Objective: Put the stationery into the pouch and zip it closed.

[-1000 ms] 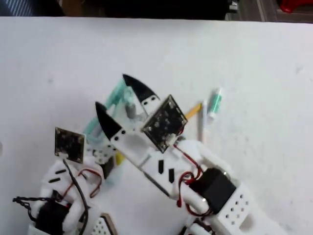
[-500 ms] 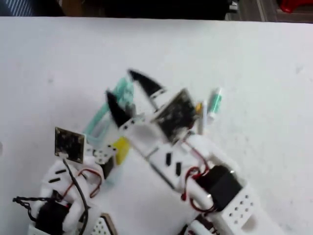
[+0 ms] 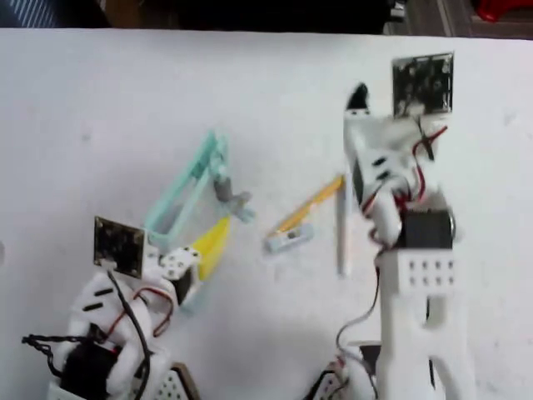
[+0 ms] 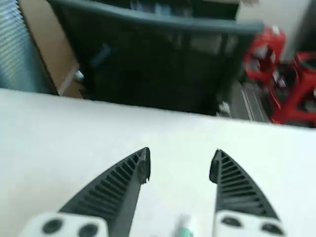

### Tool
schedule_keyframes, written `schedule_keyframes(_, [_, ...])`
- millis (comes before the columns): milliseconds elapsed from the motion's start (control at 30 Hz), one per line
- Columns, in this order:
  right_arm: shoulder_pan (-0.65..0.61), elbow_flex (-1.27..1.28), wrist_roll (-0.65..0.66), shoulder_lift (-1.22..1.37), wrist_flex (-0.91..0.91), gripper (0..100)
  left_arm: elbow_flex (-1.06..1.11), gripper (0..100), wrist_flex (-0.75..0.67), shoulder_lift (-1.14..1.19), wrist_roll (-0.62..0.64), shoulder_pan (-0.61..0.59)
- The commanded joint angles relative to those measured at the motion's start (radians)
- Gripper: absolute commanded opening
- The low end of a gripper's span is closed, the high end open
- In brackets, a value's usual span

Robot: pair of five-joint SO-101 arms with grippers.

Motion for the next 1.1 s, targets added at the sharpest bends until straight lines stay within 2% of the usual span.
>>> schedule_keyframes(0, [0.035,-0.046,-0.002,0.058,0.12,18.7,-0.026,26,0.003,0.012,0.008,0.015])
schedule_keyframes(100, [0.031,-0.04,-0.002,0.07,0.285,18.7,-0.026,26,0.003,0.012,0.006,0.016])
schedule_keyframes(167, [0.033,-0.034,0.0,0.087,0.328,18.7,-0.026,26,0.003,0.012,0.006,0.019])
schedule_keyframes(367, [0.016,-0.044,0.0,0.306,0.331,18.7,-0.025,26,0.003,0.012,0.006,0.019])
schedule_keyframes(667, [0.008,-0.192,-0.003,0.69,0.337,18.7,-0.025,26,0.003,0.012,0.006,0.019])
schedule_keyframes(1067, [-0.048,-0.242,-0.002,0.771,0.329,18.7,-0.025,26,0.003,0.012,0.006,0.019])
